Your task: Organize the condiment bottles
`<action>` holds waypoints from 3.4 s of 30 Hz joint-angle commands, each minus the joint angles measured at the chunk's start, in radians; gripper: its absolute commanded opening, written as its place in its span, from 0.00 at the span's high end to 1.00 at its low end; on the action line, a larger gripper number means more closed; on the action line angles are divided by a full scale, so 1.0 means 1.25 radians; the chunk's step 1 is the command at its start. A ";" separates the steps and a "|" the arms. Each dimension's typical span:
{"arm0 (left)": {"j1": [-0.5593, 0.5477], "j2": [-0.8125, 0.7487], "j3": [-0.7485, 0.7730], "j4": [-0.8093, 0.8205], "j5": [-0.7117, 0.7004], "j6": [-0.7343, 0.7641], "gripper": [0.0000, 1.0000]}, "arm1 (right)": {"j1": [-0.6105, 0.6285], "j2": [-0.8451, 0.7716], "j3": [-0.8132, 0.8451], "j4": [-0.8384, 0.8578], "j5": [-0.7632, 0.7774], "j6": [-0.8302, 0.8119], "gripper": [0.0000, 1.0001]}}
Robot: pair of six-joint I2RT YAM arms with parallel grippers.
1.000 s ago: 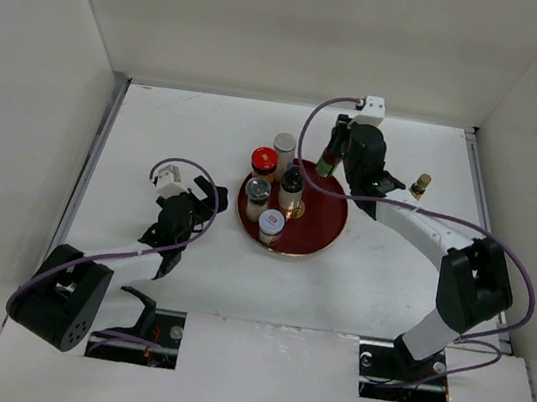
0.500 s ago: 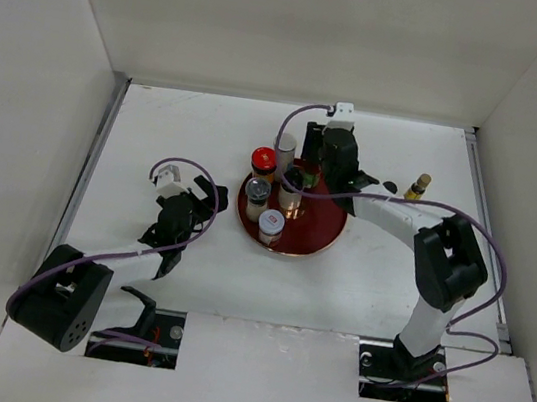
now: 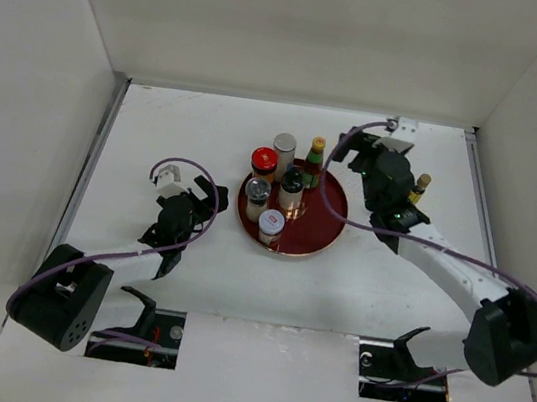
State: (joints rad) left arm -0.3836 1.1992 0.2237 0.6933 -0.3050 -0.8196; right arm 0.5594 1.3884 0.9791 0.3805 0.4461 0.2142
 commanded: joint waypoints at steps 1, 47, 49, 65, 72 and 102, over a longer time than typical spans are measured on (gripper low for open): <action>-0.005 0.005 0.012 0.047 0.007 -0.011 0.00 | -0.081 -0.043 -0.093 0.004 0.102 0.068 0.05; -0.005 0.003 0.011 0.041 -0.010 -0.012 0.01 | 0.038 0.176 0.022 -0.059 0.053 0.116 0.55; -0.005 0.000 0.011 0.041 -0.004 -0.012 0.02 | 0.046 0.202 0.032 -0.061 0.051 0.115 0.55; -0.004 0.003 0.011 0.047 0.004 -0.013 0.01 | 0.050 0.205 -0.020 -0.081 0.051 0.138 0.28; -0.005 0.003 0.011 0.047 0.005 -0.014 0.01 | 0.031 0.039 -0.064 -0.093 0.088 0.117 0.11; -0.003 0.017 0.015 0.043 0.012 -0.016 0.01 | -0.367 0.147 0.043 -0.217 0.102 0.054 0.55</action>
State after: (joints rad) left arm -0.3931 1.2194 0.2237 0.7006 -0.2966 -0.8310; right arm 0.1093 1.5707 0.9779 0.1066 0.5934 0.2687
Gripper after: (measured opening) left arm 0.989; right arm 0.481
